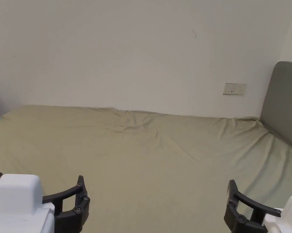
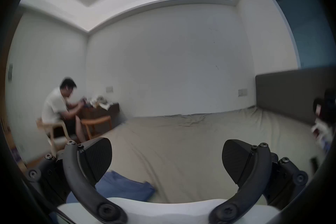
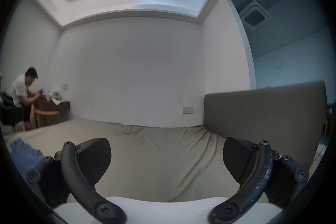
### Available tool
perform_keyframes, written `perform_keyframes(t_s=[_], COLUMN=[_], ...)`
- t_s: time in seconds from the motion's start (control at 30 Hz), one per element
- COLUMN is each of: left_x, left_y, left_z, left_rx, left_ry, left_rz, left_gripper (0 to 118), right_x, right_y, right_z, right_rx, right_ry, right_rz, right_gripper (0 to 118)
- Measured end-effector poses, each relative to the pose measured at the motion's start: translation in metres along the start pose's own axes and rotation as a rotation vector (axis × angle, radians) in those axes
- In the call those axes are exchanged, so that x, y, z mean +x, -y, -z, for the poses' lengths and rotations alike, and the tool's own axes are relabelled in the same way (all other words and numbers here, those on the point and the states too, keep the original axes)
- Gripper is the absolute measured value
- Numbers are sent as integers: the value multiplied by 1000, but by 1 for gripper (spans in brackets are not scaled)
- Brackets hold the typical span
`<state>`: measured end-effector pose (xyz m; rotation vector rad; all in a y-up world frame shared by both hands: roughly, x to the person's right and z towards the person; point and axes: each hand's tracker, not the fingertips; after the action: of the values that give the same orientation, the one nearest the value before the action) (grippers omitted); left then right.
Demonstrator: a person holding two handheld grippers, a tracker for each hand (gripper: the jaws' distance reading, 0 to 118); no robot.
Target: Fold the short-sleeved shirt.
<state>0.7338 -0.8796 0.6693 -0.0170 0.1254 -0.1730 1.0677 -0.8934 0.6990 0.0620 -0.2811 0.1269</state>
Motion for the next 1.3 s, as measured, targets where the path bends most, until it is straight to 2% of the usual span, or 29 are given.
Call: perform_keyframes(t_s=[0.07,0.17,0.23,0.3,0.33,0.37,0.43,0.47,0.6,0.63,0.67,0.73,0.8,0.87,0.93,0.97,1.0,1.03,1.07,1.13,1.2,1.3], left_x=[11,35,53,64,68,71,71,71,70,68,66,58,40,19,-4,-12,-21,-28,-31,-27,-21,-5], left_y=[5,19,33,45,47,47,47,47,47,44,40,26,9,-3,-7,-8,-7,-3,-1,-1,-2,-3], left_z=[-1,-4,-4,-7,-8,-10,-12,-12,-8,-7,-6,-2,1,1,0,0,-1,0,-1,-4,-2,-1], left_rx=[18,13,2,23,13,9,-3,4,23,32,27,-15,-15,-2,46,70,81,98,115,109,77,52], left_ry=[-49,-86,-140,-104,-71,-27,36,39,13,6,8,-9,23,68,112,123,135,144,130,79,41,1], left_rz=[227,682,999,1135,1110,1045,940,949,1002,963,887,649,314,9,-276,-386,-476,-542,-535,-441,-271,-95], left_gripper=[118,118,118,118,118,118,118,118,118,118,118,118,118,118,118,118,118,118,118,118,118,118], right_x=[-11,-36,-59,-76,-79,-83,-80,-79,-70,-68,-64,-51,-33,-17,1,8,13,17,20,17,11,8], right_y=[1,9,23,45,55,63,60,59,60,56,49,30,11,-3,-9,-10,-9,-6,-1,2,3,5], right_z=[-3,-9,-14,-13,-13,-12,-10,-10,-9,-8,-7,-7,-8,-10,-10,-11,-11,-10,-8,-8,-9,-8], right_rx=[12,23,36,2,3,6,-65,-103,-64,-51,-36,-31,8,31,49,58,63,65,67,72,50,50], right_ry=[5,-9,-1,67,63,19,-75,-103,-58,-37,-22,-38,-28,-38,-56,-67,-78,-64,-43,12,41,30], right_rz=[-201,-601,-1034,-1429,-1515,-1500,-1284,-1225,-1240,-1161,-1049,-764,-443,-173,78,169,221,226,184,63,-21,-25], right_gripper=[118,118,118,118,118,118,118,118,118,118,118,118,118,118,118,118,118,118,118,118,118,118])
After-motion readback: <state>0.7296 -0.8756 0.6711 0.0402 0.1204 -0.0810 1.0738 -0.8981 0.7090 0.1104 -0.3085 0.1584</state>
